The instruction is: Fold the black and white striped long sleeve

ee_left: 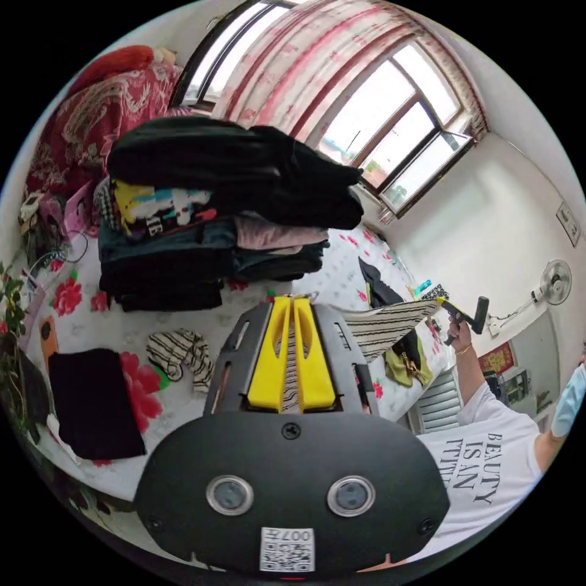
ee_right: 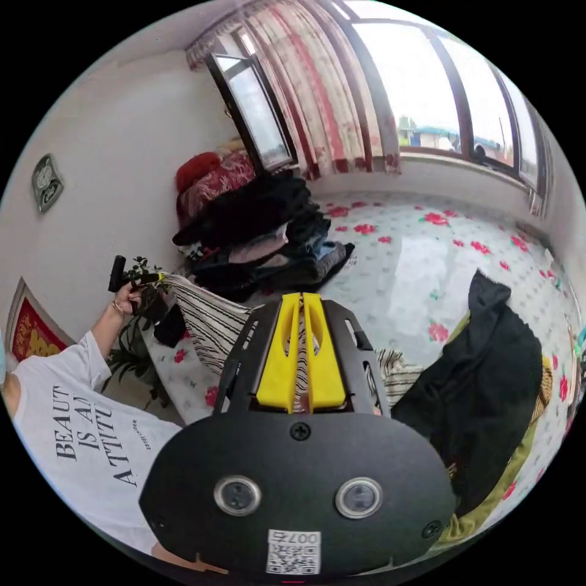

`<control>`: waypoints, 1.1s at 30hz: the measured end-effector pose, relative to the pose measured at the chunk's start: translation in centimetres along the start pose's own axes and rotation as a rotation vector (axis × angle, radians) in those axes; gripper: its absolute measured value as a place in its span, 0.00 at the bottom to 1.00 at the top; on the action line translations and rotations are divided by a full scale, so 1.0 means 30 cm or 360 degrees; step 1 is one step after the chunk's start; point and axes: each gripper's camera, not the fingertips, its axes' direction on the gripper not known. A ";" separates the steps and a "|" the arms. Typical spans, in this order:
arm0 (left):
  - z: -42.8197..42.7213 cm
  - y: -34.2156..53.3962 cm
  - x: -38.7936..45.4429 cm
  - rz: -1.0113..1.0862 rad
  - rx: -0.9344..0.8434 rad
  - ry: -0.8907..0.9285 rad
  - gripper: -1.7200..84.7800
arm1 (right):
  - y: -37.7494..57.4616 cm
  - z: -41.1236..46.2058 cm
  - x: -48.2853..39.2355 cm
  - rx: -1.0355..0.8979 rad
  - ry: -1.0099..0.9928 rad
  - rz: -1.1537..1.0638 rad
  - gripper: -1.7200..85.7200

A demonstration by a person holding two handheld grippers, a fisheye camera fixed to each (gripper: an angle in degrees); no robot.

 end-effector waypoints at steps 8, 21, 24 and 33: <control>-0.446 0.173 0.209 0.0386 0.0256 -0.0175 0.01 | 0.195 -0.357 -0.278 0.0271 0.0018 -0.0449 0.02; 0.153 1.209 -0.072 -0.0398 -0.0744 -0.0428 0.01 | 1.162 0.232 -0.260 -0.0995 -0.0183 0.0165 0.02; 0.200 1.308 -0.060 -0.0421 -0.0865 -0.0453 0.01 | 1.253 0.286 -0.299 -0.1167 -0.0128 0.0103 0.02; 0.165 1.454 -0.052 -0.0406 -0.0901 -0.0553 0.05 | 1.313 0.333 -0.286 -0.1344 -0.0050 0.0124 0.04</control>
